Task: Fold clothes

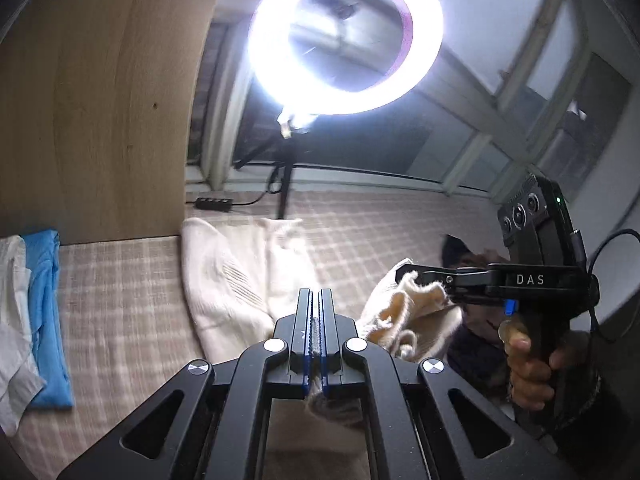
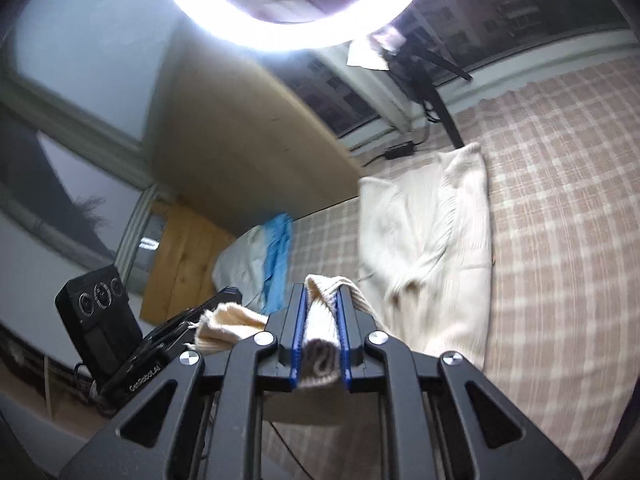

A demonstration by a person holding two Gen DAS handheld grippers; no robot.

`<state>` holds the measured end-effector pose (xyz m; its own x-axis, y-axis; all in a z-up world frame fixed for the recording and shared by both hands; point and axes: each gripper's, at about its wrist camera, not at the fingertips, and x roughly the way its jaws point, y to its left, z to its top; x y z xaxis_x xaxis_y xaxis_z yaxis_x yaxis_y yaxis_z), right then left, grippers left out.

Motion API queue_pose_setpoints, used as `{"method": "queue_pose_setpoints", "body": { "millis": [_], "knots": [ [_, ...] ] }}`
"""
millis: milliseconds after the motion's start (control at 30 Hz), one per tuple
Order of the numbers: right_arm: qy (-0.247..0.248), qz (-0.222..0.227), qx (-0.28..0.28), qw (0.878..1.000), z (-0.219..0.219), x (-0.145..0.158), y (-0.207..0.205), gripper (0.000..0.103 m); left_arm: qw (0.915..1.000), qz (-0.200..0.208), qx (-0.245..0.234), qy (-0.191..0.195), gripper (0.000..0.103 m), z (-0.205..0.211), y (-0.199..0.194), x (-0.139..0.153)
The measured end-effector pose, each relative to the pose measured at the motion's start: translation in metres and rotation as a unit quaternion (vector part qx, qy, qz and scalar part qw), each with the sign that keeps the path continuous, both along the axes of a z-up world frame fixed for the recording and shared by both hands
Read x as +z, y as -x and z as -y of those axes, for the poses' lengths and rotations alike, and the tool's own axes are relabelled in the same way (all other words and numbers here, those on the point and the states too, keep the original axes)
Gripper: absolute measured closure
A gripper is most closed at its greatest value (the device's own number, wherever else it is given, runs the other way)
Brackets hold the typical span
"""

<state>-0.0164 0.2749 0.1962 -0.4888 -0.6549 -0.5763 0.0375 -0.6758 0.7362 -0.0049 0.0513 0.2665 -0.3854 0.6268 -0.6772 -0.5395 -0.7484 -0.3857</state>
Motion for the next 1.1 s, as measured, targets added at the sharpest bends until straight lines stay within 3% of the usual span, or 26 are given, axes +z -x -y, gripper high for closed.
{"method": "queue_pose_setpoints", "body": {
  "millis": [267,467,567,633,800,967,1100],
  "knots": [
    [0.028,0.110,-0.017,0.993,-0.026,-0.095,0.082,0.089,0.9940,0.098,0.036,0.033,0.101,-0.012,0.092,-0.088],
    [0.052,0.183,-0.028,0.981,-0.035,-0.151,0.117,0.089,0.9863,0.150,0.025,0.064,0.101,-0.028,0.132,-0.143],
    [0.078,0.219,-0.035,0.972,-0.042,-0.161,0.123,0.081,0.9822,0.175,0.025,0.064,0.099,-0.027,0.142,-0.153],
    [0.095,0.233,-0.042,0.967,-0.050,-0.159,0.122,0.072,0.9797,0.192,0.035,0.044,0.097,-0.019,0.148,-0.152],
    [0.129,0.166,-0.050,0.976,-0.073,-0.122,0.118,0.072,0.9856,0.163,0.046,0.003,0.089,0.004,0.155,-0.121],
    [0.017,0.087,0.030,0.996,-0.052,-0.085,0.098,0.072,0.9940,0.106,0.015,0.023,0.089,0.024,0.120,-0.104],
    [-0.034,0.078,0.086,0.993,-0.024,-0.095,0.075,0.072,0.9906,0.127,-0.018,0.048,0.089,0.024,0.079,-0.134]
  ]
}}
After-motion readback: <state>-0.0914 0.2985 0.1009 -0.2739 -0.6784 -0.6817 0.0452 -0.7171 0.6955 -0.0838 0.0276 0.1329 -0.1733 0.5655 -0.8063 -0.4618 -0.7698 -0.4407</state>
